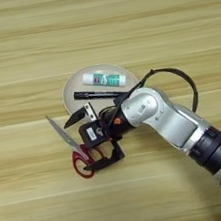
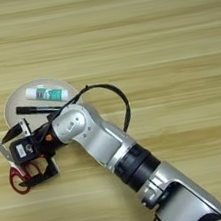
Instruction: Move the objects on the table
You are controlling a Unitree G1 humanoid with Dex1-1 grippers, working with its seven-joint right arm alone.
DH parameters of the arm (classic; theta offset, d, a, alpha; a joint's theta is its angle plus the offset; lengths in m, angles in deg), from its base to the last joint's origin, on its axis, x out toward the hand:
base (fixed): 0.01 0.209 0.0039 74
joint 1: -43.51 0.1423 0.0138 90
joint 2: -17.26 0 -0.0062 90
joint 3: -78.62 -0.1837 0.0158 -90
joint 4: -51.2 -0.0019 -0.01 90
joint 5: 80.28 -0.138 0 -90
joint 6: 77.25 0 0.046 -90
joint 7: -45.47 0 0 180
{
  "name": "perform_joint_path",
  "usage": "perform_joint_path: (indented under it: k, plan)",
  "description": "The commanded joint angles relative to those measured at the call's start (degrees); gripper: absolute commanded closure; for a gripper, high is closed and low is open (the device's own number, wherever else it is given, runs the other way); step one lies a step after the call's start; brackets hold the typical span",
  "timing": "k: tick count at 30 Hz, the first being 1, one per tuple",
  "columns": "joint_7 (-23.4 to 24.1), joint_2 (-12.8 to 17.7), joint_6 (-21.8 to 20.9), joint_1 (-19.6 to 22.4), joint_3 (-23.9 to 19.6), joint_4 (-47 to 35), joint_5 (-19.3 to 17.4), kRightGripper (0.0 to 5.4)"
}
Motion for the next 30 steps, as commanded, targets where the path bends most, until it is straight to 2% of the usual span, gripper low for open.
perform_joint_path:
  k: [1,13,30]
  plan:
    - [1.6,0.3,-1.3,4.0,-0.7,-1.1,0.4,0.05]
    - [0.7,2.5,-4.5,6.9,0.4,-0.4,4.3,0.05]
    - [-1.6,6.0,-5.2,5.7,-1.7,-0.6,2.5,0.05]
